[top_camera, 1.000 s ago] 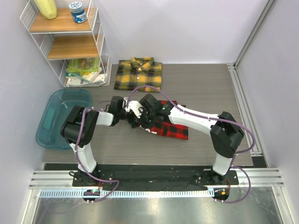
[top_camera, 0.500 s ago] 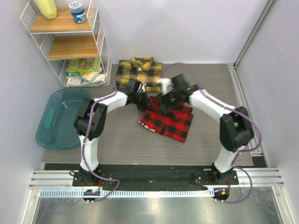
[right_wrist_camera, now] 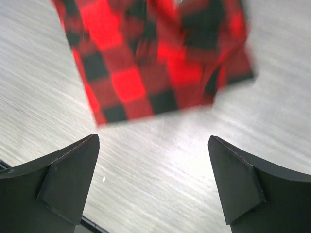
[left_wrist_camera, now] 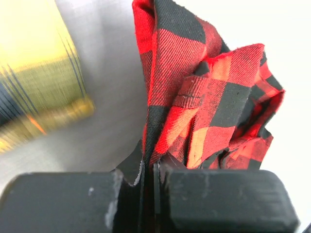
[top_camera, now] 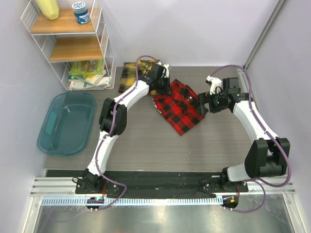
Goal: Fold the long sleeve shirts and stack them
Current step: Neatly place the folded shirt to the corner
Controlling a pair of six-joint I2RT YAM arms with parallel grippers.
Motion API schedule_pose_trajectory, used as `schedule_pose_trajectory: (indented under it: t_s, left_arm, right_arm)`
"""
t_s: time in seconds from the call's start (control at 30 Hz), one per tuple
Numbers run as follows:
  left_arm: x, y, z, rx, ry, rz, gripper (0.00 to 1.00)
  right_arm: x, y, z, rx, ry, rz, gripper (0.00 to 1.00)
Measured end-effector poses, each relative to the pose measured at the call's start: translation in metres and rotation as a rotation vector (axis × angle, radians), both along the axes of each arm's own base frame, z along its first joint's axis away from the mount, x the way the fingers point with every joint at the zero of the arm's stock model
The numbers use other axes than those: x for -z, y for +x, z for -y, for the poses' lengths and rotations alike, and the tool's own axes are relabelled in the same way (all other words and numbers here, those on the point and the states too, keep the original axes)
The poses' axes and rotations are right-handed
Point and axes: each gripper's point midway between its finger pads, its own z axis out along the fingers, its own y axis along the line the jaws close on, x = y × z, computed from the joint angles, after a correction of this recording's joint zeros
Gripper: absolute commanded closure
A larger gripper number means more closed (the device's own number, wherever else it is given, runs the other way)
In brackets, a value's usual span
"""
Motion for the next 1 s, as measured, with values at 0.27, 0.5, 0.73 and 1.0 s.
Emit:
schedule_pose_trajectory:
  t_s: [0.27, 0.5, 0.73, 1.0]
  left_arm:
    - [-0.051, 0.049, 0.007, -0.04, -0.022, 0.22, 1.0]
    - [-0.074, 0.073, -0.002, -0.107, -0.026, 0.317, 1.0]
    - [-0.094, 0.092, -0.014, -0.155, -0.008, 0.407, 1.0]
    - [-0.1, 0.094, -0.02, -0.158, 0.011, 0.431, 1.0]
  right_arm:
    - [0.028, -0.02, 0.01, 0.012, -0.024, -0.087, 0.0]
    - [0.039, -0.026, 0.012, 0.01, -0.038, -0.111, 0.0]
    - [0.039, -0.027, 0.012, 0.01, -0.038, -0.108, 0.0]
    - [0.04, -0.027, 0.012, 0.01, -0.037, -0.107, 0.0]
